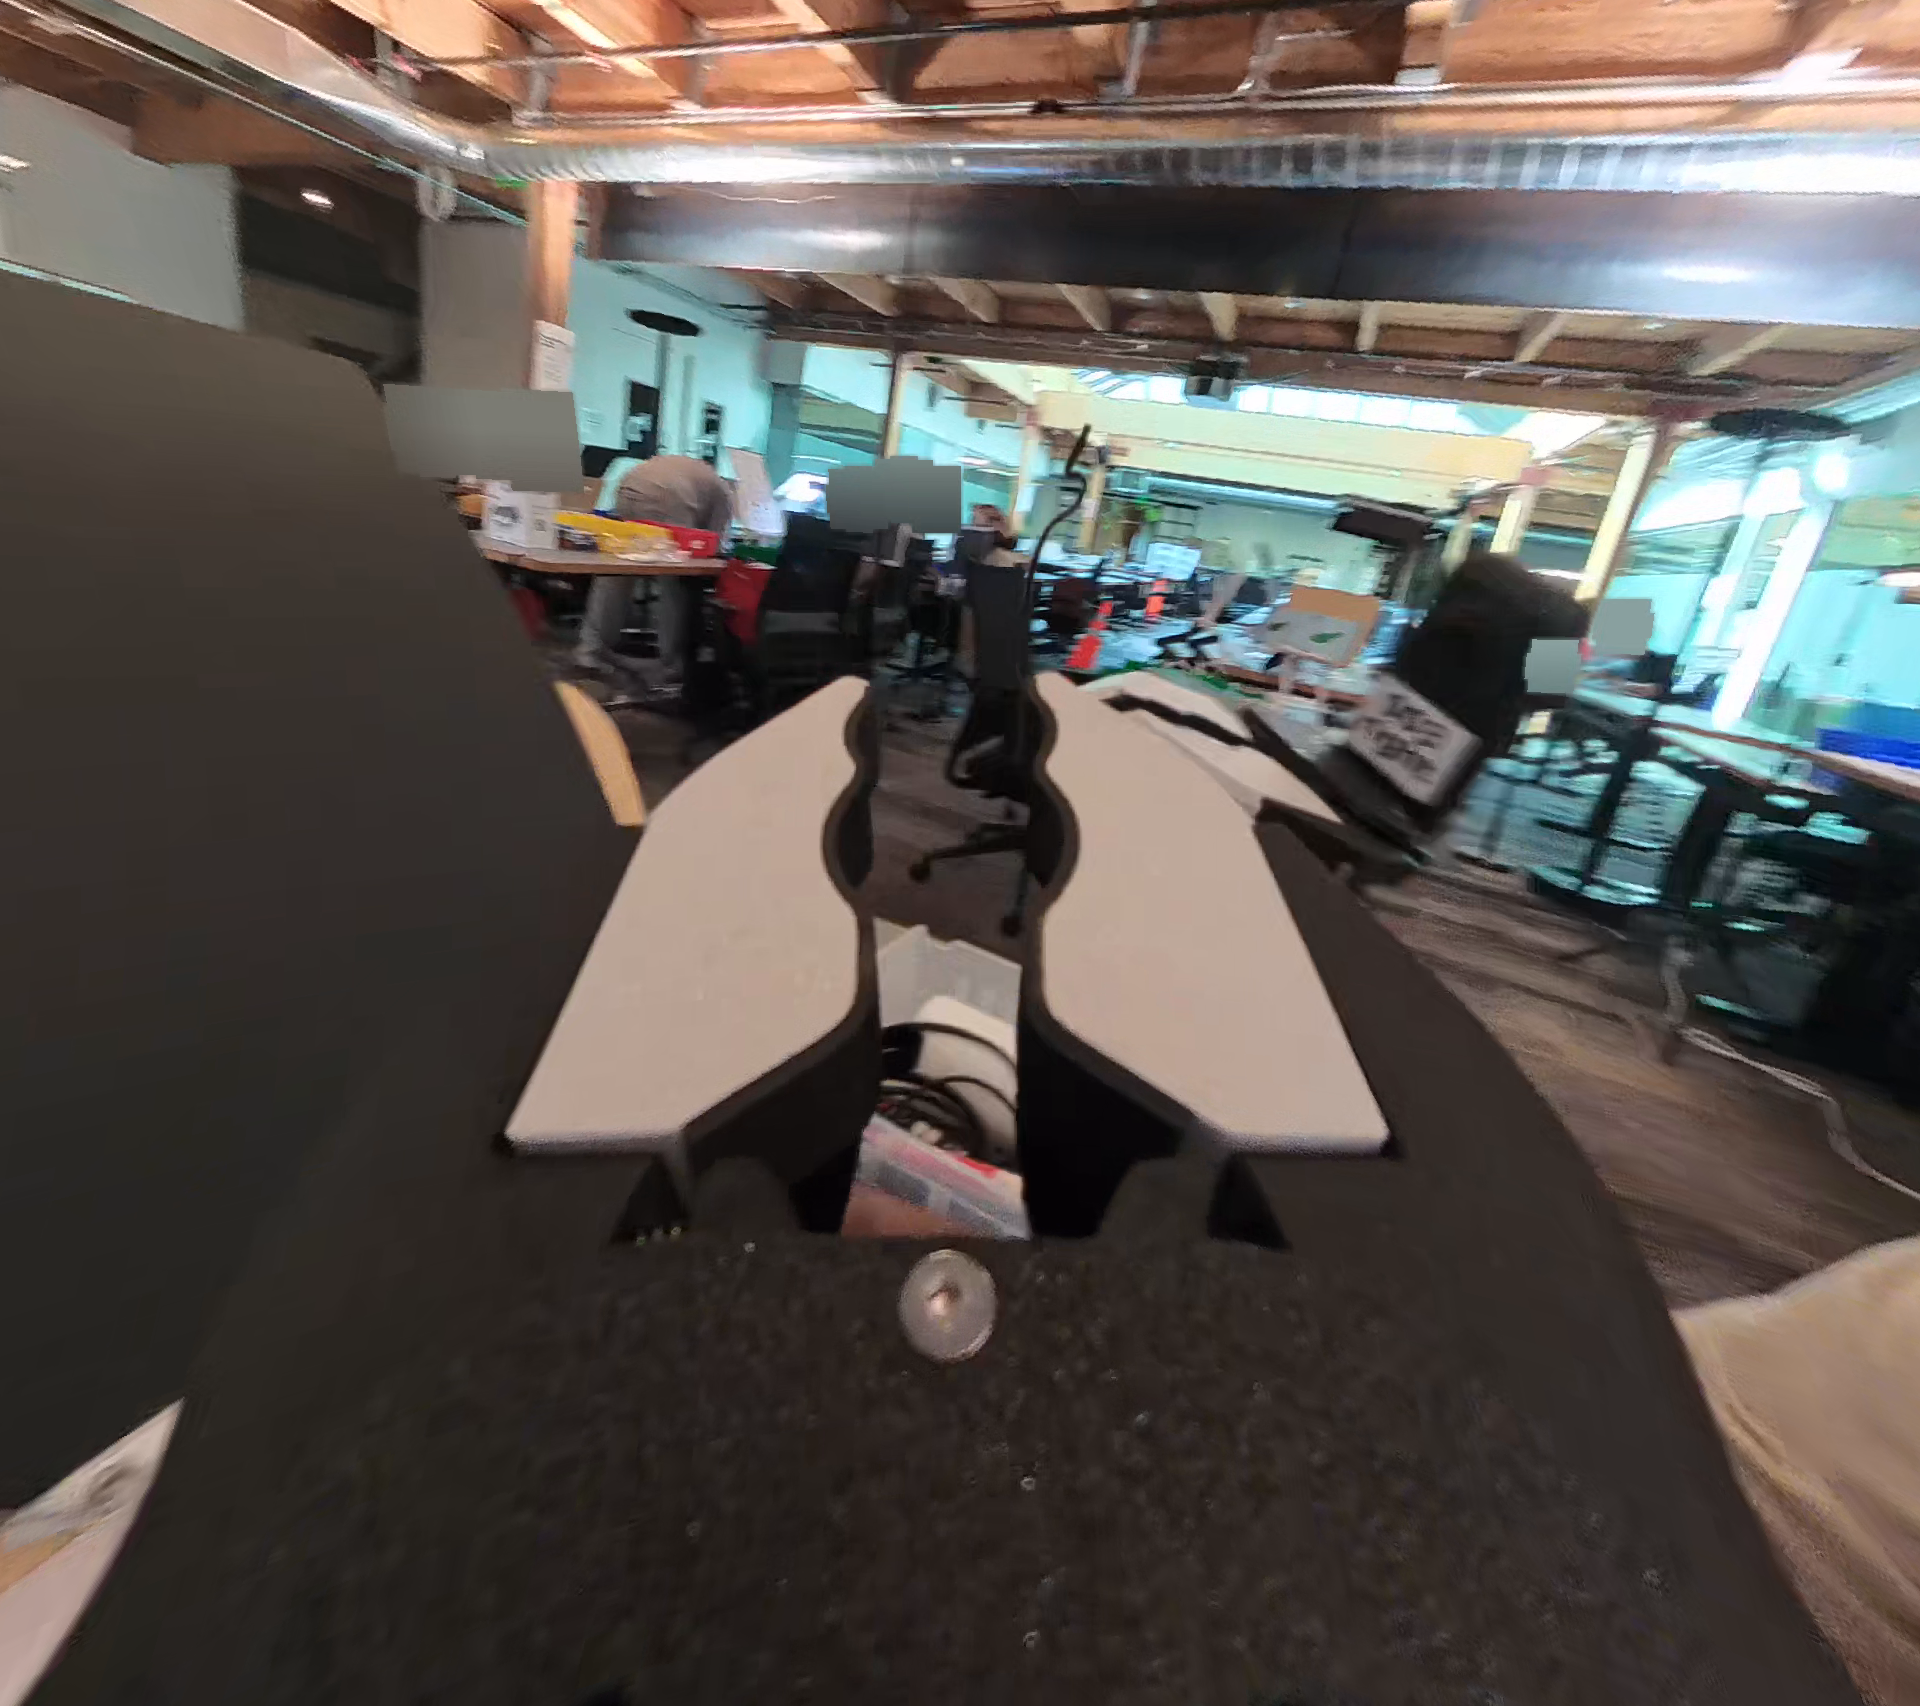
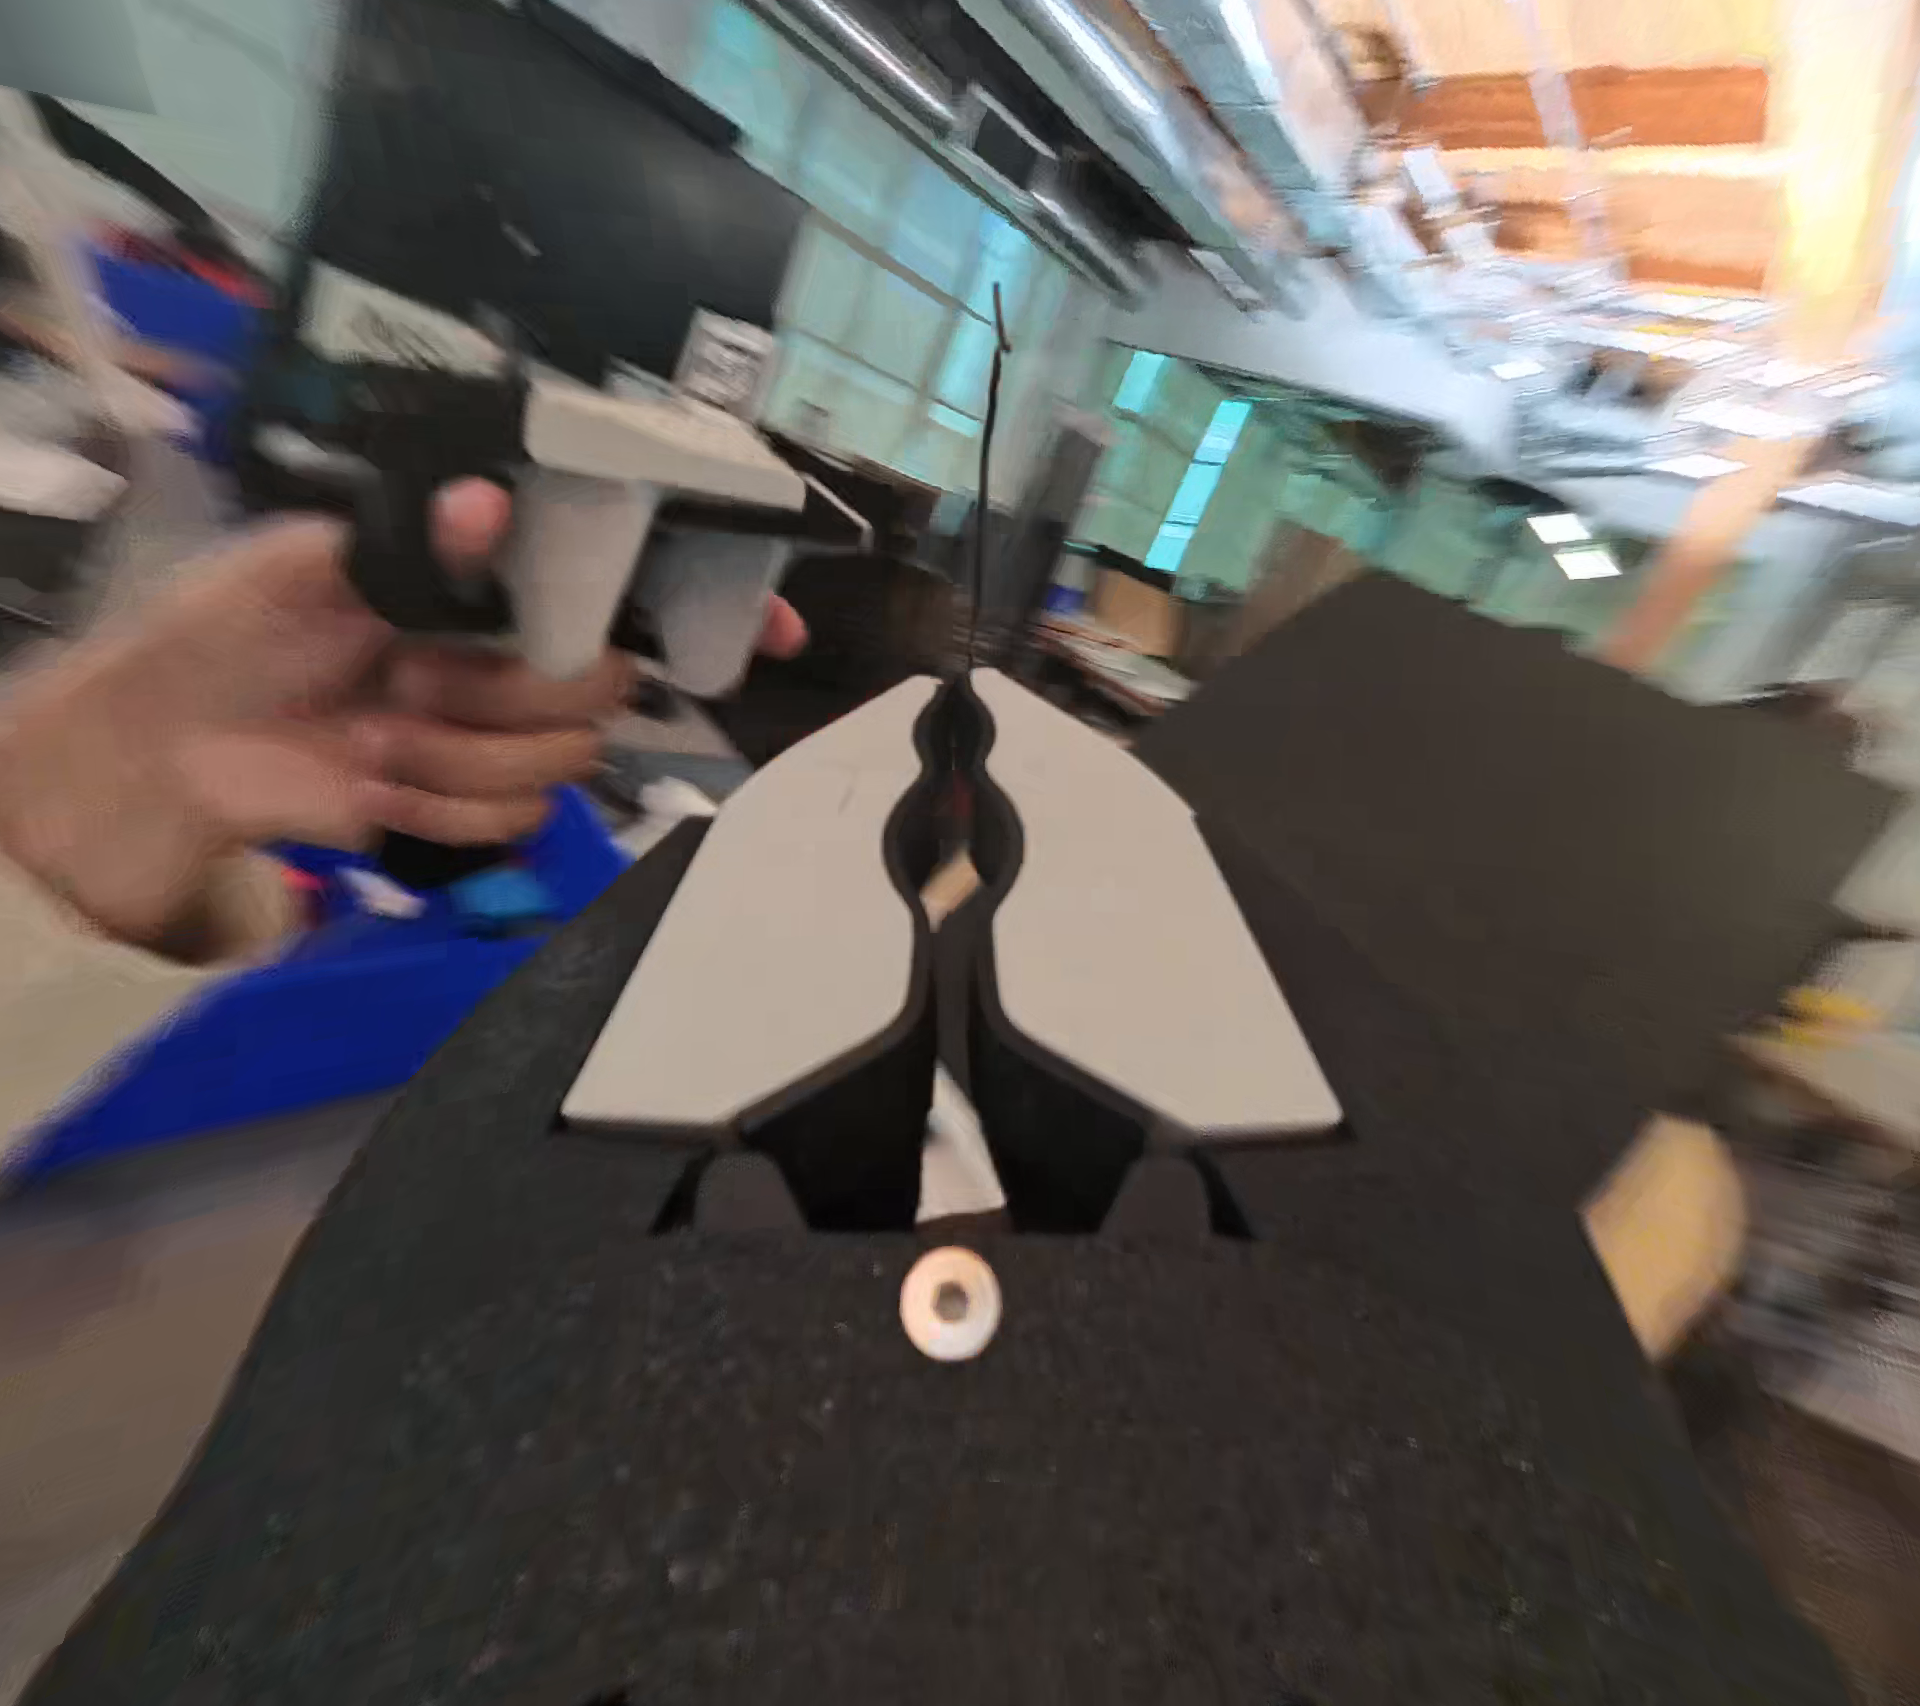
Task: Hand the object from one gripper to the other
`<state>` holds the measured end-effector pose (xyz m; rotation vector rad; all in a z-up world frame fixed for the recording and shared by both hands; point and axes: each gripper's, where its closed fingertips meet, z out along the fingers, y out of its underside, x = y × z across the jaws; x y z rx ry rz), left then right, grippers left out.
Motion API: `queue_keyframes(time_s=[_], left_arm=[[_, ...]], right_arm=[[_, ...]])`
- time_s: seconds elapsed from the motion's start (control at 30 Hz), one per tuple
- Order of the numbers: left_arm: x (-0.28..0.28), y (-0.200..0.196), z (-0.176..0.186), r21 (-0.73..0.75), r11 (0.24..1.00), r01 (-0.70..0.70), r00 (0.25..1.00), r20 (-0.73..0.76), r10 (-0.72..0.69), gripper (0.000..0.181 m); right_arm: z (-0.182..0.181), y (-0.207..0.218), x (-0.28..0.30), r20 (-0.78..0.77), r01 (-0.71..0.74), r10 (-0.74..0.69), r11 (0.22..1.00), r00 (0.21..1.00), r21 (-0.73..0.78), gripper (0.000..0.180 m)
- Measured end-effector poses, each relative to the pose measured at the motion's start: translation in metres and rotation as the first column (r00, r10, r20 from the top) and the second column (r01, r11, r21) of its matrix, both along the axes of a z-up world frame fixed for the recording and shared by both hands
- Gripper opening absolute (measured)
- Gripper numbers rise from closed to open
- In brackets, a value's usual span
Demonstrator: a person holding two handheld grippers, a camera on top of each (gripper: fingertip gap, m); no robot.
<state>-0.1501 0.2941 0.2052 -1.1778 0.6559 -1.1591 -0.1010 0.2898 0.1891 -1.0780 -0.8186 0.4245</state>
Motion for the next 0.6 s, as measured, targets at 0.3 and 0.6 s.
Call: queue_keyframes(time_s=[0.3,0.6], left_arm=[[0.001,-0.026,0.015,0.021,0.962,0.273,0.949,0.161,-0.272,0.026],[0.001,-0.037,-0.016,-0.018,0.973,0.231,0.961,-0.150,-0.231,0.046]], right_arm=[[0.006,-0.039,-0.020,-0.618,-0.870,0.614,0.380,0.491,-0.315,0.000],[-0.049,-0.045,-0.064,-0.344,-0.712,0.661,0.427,0.666,-0.557,0.000]])
